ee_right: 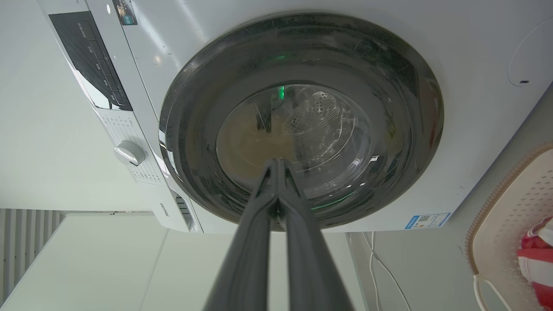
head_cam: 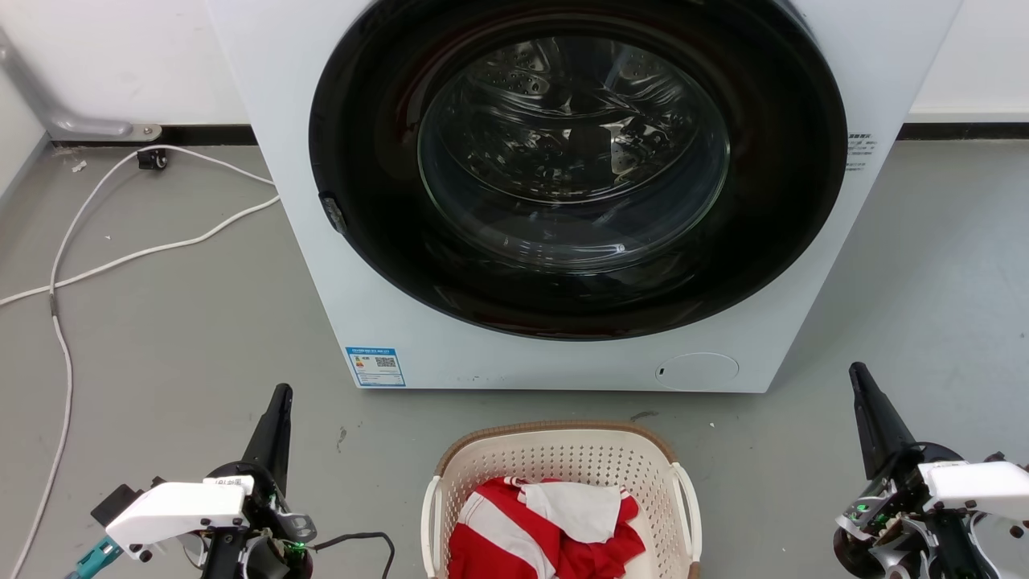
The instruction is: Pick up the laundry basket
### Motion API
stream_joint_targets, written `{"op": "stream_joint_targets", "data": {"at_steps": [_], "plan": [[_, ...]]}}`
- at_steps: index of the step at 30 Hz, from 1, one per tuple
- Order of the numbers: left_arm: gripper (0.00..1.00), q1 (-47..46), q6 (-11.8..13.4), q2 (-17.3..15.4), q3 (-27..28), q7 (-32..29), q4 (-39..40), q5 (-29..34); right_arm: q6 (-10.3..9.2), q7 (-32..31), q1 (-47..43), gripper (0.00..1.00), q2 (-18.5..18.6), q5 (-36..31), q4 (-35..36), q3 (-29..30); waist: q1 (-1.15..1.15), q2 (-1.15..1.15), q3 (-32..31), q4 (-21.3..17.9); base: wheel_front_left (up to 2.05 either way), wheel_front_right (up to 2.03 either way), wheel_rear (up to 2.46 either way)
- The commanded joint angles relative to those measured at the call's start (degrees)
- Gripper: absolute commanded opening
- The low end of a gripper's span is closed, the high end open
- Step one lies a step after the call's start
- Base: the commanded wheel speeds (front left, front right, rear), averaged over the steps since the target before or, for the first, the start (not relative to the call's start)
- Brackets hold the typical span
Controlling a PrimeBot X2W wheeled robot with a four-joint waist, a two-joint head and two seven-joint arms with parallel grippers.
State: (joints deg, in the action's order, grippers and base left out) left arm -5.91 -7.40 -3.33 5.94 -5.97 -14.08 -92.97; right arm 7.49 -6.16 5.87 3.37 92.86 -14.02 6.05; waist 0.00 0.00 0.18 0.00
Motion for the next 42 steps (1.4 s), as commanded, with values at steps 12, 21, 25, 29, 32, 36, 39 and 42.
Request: {"op": "stream_joint_targets", "data": {"at_steps": [12, 21, 25, 29, 32, 36, 39, 42], "plan": [[0.00, -0.6, -0.2, 0.1, 0.3, -0.4, -0.1, 0.3, 0.00, -0.3, 0.7, 0.00, -0.3, -0.2, -0.1, 0.2, 0.00, 0.00, 0.0, 0.0, 0.00, 0.00, 0.00], [1.00, 0.2, 0.0, 0.2, 0.1, -0.1, -0.4, 0.0, 0.00, -0.1, -0.3, 1.00, -0.1, -0.1, -0.3, 0.1, 0.00, 0.00, 0.0, 0.0, 0.00, 0.00, 0.00], [1.00, 1.3, 0.0, 0.4, -0.2, 0.5, -0.9, 0.7, -0.01, 0.5, -1.3, 1.00, -0.2, -0.6, -1.0, -0.5, 0.00, 0.00, 0.0, 0.0, 0.00, 0.00, 0.00], [1.00, 1.8, 0.0, 0.4, -0.4, 1.6, 0.1, 1.6, -0.01, 1.7, -1.6, 1.00, -0.2, -1.5, -0.4, -1.1, 0.00, 0.00, 0.0, 0.0, 0.00, 0.00, 0.00], [1.00, 2.2, 0.0, 0.4, -0.5, 2.5, 1.0, 1.9, 0.00, 2.5, -1.8, 1.00, -0.2, -2.4, -0.1, -1.5, 0.00, 0.00, 0.1, 0.0, 0.00, 0.00, 0.00], [1.00, 2.8, 0.0, 0.4, -0.6, 3.6, 1.9, 2.3, 0.00, 3.6, -1.9, 1.00, -0.3, -4.8, 0.3, -1.5, 0.00, 0.00, 0.1, 0.0, 0.00, 0.00, 0.00], [1.00, 3.1, 0.0, 0.4, -0.4, 4.3, 1.9, 2.7, 0.00, 4.4, -1.8, 1.00, -0.3, -7.0, 0.7, -1.3, 0.00, 0.00, 0.1, -0.1, 0.00, 0.00, 0.00], [1.00, 3.2, 0.0, 0.4, 0.7, 5.1, 1.5, 4.4, 0.00, 5.1, -1.7, 1.00, -0.3, -9.7, 1.5, -1.4, 0.00, 0.00, 0.1, -0.1, 0.00, 0.00, 0.00]]}}
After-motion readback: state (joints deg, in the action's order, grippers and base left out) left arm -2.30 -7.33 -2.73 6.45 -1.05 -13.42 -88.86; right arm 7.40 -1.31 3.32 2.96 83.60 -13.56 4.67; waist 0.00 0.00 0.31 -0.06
